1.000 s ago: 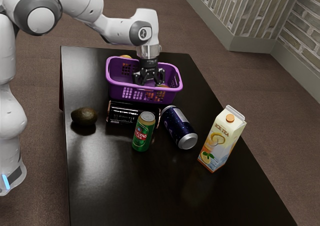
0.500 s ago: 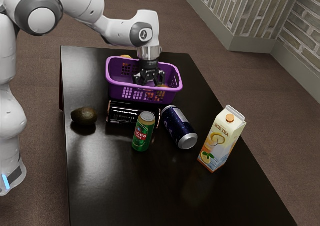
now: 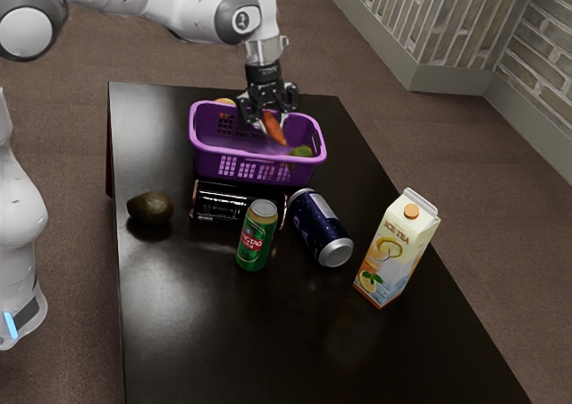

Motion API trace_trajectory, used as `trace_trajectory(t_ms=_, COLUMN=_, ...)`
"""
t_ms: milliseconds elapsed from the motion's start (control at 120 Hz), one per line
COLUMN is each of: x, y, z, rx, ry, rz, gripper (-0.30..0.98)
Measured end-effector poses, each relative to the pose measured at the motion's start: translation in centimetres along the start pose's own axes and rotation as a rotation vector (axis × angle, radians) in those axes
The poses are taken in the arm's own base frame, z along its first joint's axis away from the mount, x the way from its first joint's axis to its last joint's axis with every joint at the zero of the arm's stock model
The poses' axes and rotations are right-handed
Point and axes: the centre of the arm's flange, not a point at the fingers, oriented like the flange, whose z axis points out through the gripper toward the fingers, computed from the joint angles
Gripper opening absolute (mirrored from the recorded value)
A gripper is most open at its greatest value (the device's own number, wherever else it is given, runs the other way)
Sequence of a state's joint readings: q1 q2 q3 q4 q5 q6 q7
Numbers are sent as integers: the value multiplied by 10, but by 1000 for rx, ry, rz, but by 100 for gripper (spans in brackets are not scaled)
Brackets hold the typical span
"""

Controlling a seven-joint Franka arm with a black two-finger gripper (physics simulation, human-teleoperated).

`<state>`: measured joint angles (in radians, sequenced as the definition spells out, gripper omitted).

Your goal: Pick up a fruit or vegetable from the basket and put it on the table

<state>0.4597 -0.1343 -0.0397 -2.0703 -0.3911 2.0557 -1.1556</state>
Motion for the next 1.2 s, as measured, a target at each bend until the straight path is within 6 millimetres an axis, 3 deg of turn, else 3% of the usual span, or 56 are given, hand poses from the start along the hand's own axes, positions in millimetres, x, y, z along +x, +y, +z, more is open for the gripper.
trace_trajectory(t_ms=133, x=14, y=-10, z=-45, rx=-48, ry=53, rz=-5, gripper=18)
trace_trajectory(t_ms=292, x=18, y=5, z=-78, rx=-82, ry=114, rz=28, gripper=17)
trace_trajectory(t_ms=433, x=56, y=23, z=-105, rx=-117, ry=176, rz=10, gripper=17)
trace_trajectory(t_ms=658, x=101, y=68, z=-95, rx=-115, ry=200, rz=10, gripper=16)
trace_trajectory(t_ms=775, x=105, y=88, z=-85, rx=-115, ry=200, rz=37, gripper=16)
trace_trajectory(t_ms=942, x=110, y=90, z=-84, rx=-113, ry=203, rz=50, gripper=16)
trace_trajectory(t_ms=1067, x=123, y=82, z=-98, rx=-142, ry=190, rz=24, gripper=45)
trace_trajectory(t_ms=1200, x=129, y=77, z=-99, rx=-145, ry=179, rz=16, gripper=60)
